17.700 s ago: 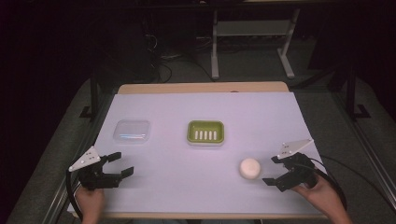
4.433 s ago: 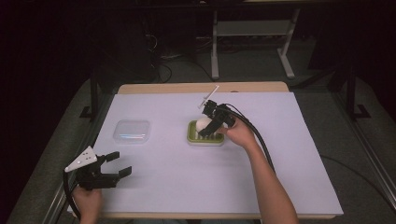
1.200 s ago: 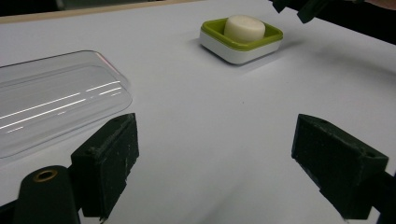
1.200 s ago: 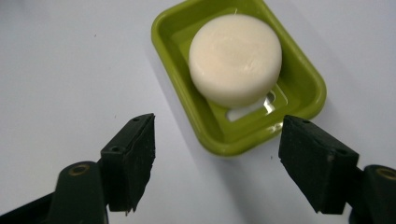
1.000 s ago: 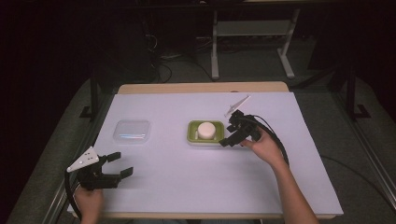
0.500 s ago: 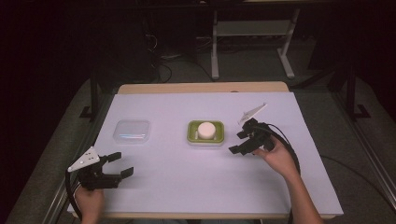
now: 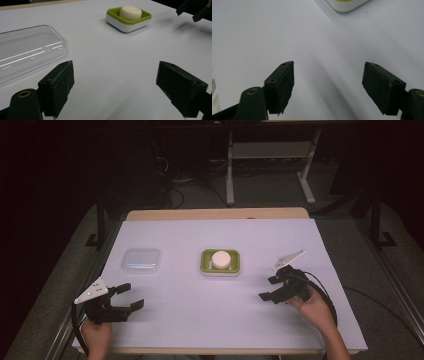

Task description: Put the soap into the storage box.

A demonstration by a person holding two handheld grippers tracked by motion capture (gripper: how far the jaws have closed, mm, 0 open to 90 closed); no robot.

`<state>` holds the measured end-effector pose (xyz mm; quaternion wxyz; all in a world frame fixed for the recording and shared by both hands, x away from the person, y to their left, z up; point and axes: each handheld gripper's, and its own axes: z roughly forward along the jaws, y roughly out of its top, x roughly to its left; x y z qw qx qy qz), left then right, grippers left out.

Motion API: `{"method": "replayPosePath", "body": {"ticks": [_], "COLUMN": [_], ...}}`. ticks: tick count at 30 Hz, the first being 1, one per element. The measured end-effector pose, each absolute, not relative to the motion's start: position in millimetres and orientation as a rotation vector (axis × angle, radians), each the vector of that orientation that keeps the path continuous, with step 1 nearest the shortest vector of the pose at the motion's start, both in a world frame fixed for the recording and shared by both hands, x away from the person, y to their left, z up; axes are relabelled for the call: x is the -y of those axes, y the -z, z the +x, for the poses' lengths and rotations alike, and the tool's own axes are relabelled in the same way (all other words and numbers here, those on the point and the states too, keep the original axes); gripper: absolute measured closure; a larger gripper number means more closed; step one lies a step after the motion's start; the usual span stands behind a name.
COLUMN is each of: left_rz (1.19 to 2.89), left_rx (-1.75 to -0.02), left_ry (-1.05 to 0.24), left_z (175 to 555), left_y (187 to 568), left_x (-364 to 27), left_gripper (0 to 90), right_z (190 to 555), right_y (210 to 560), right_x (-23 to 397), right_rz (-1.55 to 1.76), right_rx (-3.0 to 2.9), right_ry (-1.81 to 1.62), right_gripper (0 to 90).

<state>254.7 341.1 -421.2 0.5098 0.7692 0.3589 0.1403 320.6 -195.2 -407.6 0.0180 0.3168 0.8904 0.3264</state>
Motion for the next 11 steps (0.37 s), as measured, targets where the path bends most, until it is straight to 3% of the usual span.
{"method": "replayPosePath", "body": {"ticks": [11], "left_rz": [1.853], "left_rx": [-0.863], "left_ry": [-0.341], "left_z": [255], "left_y": [420], "left_x": [-341], "left_gripper": [14.5], "right_z": [289], "right_y": [422], "right_x": [208], "right_rz": [1.028], "right_rx": [-2.727], "right_ry": [-1.038], "right_gripper": [19.3]}}
